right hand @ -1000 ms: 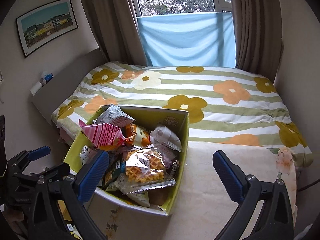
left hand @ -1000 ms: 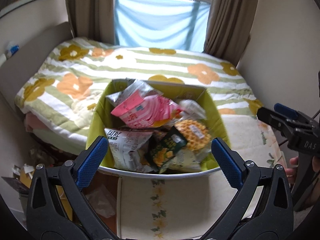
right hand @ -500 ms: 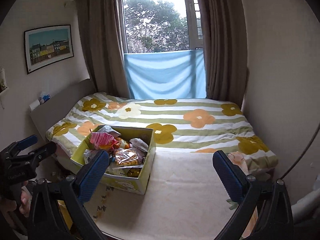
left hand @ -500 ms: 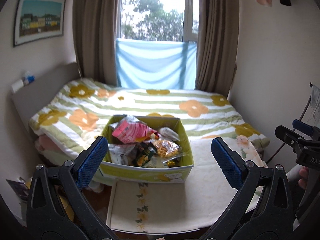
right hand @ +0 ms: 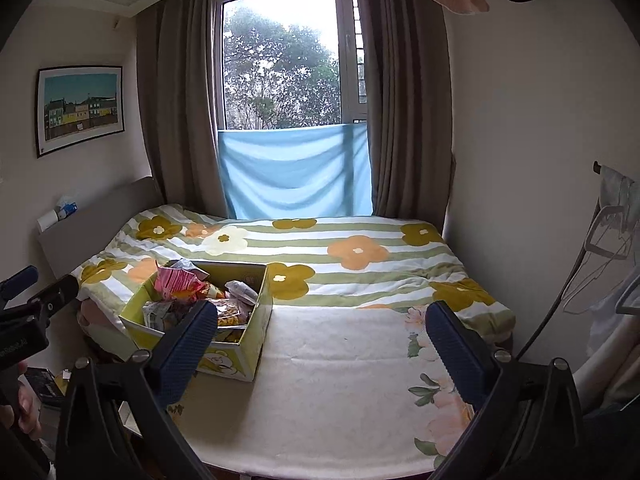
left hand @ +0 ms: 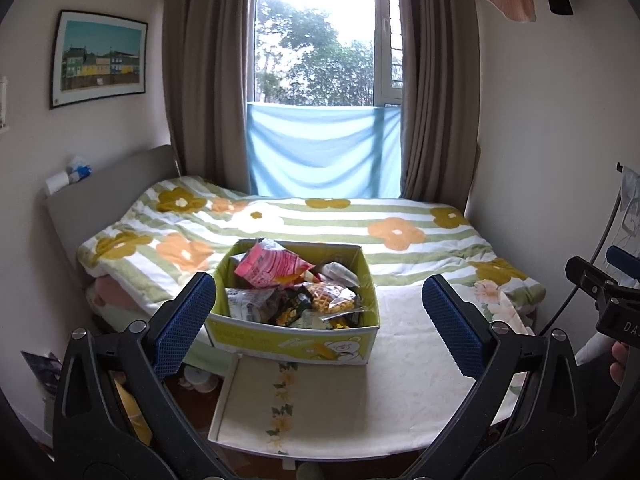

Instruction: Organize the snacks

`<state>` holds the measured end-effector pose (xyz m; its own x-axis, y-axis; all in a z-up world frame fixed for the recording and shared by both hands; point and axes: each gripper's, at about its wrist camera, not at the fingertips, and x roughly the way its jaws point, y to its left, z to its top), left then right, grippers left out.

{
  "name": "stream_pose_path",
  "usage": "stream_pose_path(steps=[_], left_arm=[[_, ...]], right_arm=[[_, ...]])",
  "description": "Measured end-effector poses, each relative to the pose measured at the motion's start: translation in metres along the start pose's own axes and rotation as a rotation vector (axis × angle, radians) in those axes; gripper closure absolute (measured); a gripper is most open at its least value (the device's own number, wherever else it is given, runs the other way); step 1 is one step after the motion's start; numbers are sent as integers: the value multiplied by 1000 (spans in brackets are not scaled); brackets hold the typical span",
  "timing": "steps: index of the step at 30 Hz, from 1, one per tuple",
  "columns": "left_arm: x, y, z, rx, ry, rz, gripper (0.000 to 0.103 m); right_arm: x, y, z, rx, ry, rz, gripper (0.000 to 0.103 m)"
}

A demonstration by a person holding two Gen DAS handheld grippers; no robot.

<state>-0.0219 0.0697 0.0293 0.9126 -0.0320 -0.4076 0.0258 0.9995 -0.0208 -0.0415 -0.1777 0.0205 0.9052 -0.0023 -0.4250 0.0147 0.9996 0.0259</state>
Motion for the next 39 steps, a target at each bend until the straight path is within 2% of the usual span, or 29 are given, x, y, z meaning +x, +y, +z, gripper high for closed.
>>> stream_pose_path(steps=[16,39], left_arm=[[1,-13,-6,19,2,0,0],[1,-12,-5,18,5,10,0]], right_arm=[[3,-4,-3,13,-8,-22,0],[7,-6,-4,15,-6,-24,0]])
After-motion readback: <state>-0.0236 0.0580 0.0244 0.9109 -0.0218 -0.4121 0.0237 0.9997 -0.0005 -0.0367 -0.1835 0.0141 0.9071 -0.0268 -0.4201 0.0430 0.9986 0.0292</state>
